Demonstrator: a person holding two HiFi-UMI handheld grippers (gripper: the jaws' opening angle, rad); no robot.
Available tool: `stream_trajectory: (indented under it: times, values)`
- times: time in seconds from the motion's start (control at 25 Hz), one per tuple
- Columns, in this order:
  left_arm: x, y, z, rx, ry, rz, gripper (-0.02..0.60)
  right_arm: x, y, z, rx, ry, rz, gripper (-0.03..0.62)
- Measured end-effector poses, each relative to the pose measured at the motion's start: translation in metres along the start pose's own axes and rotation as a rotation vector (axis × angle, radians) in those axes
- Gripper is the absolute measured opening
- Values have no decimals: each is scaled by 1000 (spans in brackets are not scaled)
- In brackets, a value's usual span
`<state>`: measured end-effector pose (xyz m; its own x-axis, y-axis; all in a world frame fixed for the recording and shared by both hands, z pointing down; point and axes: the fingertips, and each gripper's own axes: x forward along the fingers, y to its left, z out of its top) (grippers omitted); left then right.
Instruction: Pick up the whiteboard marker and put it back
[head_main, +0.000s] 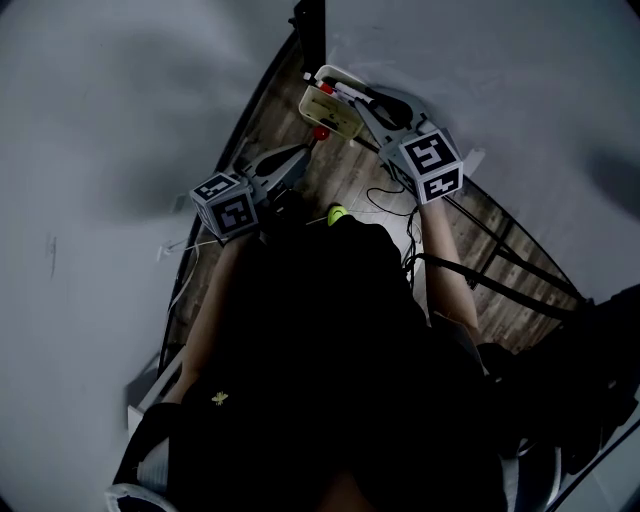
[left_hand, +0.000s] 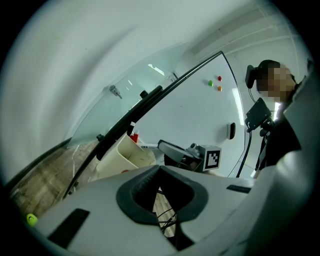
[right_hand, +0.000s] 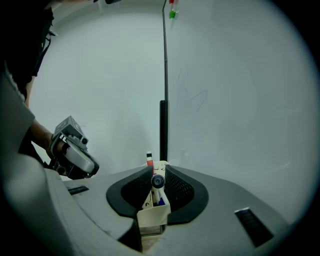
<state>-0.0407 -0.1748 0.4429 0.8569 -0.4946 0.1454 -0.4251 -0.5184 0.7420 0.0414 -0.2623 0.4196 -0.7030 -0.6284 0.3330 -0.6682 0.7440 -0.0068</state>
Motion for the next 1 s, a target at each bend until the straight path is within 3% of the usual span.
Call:
stream_trajectory:
  times: [1.0]
  values:
    - [-5, -2, -7, -15, 15, 10, 6, 7, -6, -17, 37, 5, -16, 79]
